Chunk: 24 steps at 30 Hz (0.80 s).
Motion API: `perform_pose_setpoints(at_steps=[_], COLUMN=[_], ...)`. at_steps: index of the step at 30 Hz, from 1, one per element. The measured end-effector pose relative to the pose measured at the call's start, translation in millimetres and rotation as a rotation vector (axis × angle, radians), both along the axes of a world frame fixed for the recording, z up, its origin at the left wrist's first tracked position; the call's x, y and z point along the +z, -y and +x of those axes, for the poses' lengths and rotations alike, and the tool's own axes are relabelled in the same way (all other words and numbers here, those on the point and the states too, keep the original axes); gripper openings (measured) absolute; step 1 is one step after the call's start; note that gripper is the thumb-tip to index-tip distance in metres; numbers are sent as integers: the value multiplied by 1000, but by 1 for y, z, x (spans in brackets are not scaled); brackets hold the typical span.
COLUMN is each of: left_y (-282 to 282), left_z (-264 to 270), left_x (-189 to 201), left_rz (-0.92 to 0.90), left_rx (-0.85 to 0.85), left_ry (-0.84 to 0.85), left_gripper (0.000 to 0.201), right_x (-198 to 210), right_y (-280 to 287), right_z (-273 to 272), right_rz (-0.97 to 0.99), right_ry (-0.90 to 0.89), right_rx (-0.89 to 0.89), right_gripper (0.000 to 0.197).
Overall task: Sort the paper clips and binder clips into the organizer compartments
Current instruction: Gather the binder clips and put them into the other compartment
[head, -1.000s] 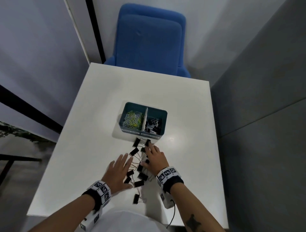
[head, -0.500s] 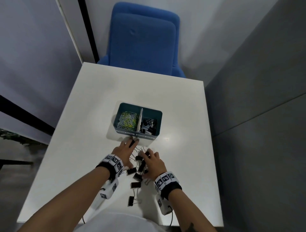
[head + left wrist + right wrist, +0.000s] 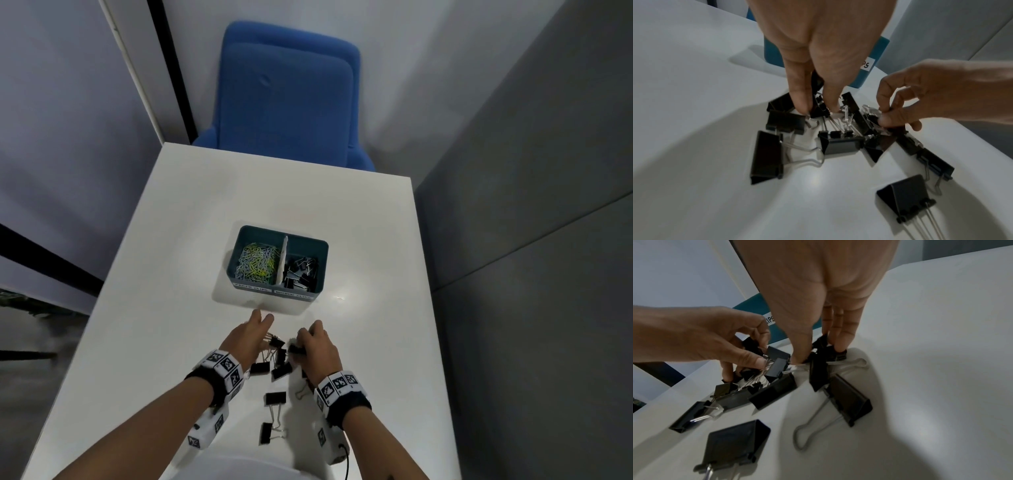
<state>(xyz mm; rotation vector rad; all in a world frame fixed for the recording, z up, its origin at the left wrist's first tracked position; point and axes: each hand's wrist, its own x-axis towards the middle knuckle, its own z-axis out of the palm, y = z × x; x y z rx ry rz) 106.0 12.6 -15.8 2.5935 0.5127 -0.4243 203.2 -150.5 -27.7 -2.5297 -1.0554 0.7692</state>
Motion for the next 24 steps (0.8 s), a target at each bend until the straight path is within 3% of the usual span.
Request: perform_pose_setpoints(at_steps=[3,5,8,12,15,18,21,24], left_y=[-1,-1,0,-5,-13,-17,-14,-17], left_z=[-6,-3,17,60,84,85,59,13], left_x=[3,9,43,91,111,115,102,74], left_rz=[25,40,33,-10,-37,-3,54,88], left_rx=[-59,-91,-110,-16,76,77,2,-48], left_ry=[31,91,247,448,514,534,490,208], left_gripper=[38,39,19,2,11,29,25,35], right_x=[0,0,0,0,-2,-4,-2,-2], right_y=[6,10,15,14,11,11,13,14], right_z=[4,5,5,3,2,3,8,12], right_rz=[28,27,17,8,-3,12,24,53], right_ry=[24,26,29,20,30,19,-12,-29], right_rx=[-17,-41,-71,-75,-121,-166,-198,-245], right_gripper=[9,17,31,22,14,19,28,14])
